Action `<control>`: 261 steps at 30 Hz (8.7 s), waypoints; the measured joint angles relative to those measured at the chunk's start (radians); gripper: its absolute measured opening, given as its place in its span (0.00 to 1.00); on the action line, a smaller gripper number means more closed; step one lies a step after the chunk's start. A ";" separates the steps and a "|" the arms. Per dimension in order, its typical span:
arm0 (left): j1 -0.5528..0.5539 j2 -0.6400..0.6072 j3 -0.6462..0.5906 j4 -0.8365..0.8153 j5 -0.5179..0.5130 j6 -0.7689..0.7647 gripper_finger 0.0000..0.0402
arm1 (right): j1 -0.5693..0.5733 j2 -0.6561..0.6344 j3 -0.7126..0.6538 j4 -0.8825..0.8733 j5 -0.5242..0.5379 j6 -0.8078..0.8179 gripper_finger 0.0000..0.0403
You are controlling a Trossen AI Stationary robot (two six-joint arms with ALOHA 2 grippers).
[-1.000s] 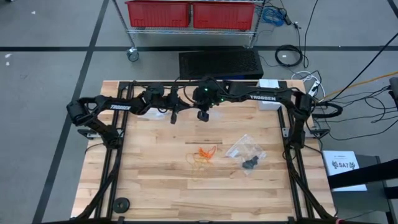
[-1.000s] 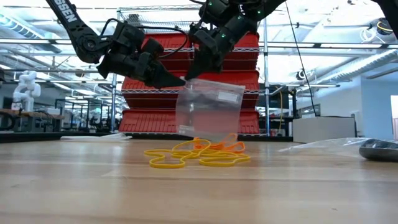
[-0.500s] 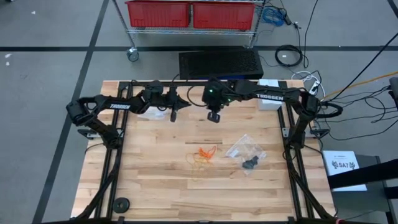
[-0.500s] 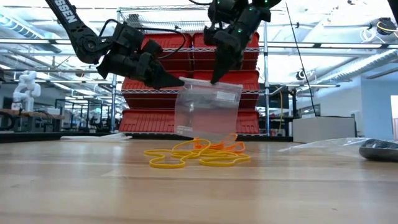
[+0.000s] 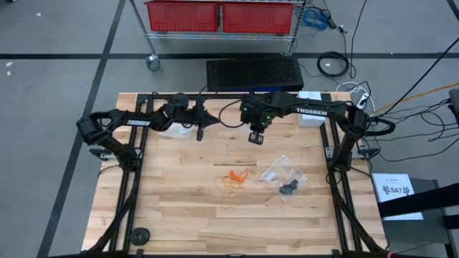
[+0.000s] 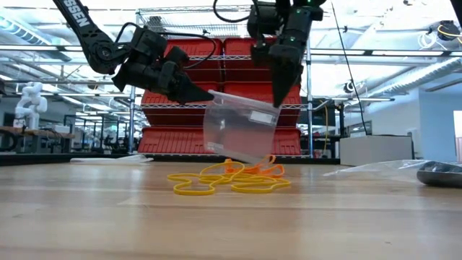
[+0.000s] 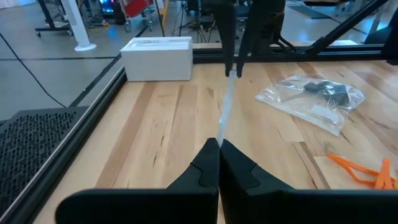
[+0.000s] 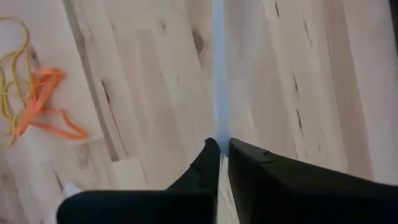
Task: Sort rubber bands
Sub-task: Open the top right transparent zip bag, then put the orange rubber band into the open transparent zip bag
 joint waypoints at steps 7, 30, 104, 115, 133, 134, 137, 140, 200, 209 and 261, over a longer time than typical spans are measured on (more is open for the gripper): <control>0.004 -0.001 0.000 -0.027 -0.009 0.000 0.00 | 0.000 -0.007 -0.005 -0.054 0.016 0.011 0.15; 0.008 -0.001 0.000 -0.035 -0.006 0.005 0.00 | 0.005 0.047 -0.002 0.385 -0.031 -0.138 0.01; 0.006 0.000 0.000 -0.129 -0.055 -0.001 0.00 | 0.027 0.122 -0.002 0.459 0.084 -0.113 0.00; 0.006 0.000 0.000 -0.127 -0.061 -0.001 0.00 | 0.028 0.109 -0.002 0.466 0.089 -0.128 0.00; 0.007 0.000 0.000 -0.129 -0.068 -0.003 0.00 | 0.036 0.143 -0.002 0.523 0.080 -0.124 0.00; 0.006 0.000 0.000 -0.129 -0.068 -0.003 0.00 | 0.036 0.148 -0.002 0.526 0.077 -0.118 0.00; 0.007 0.000 0.000 -0.129 -0.069 -0.003 0.00 | 0.041 0.179 -0.002 0.538 0.078 -0.106 0.00; 0.006 0.000 0.000 -0.130 -0.069 -0.006 0.00 | 0.046 0.196 -0.002 0.540 0.078 -0.101 0.00; -0.161 0.000 0.094 -0.040 -0.202 -0.179 0.00 | 0.042 -0.012 -0.592 1.477 0.074 0.112 0.35; -0.121 -0.002 0.060 -0.043 -0.206 -0.185 0.00 | 0.041 -0.164 -0.591 1.297 0.055 0.069 0.40; -0.040 0.000 0.042 -0.117 -0.172 -0.053 0.00 | 0.222 -0.137 -0.617 0.838 -0.171 0.064 0.00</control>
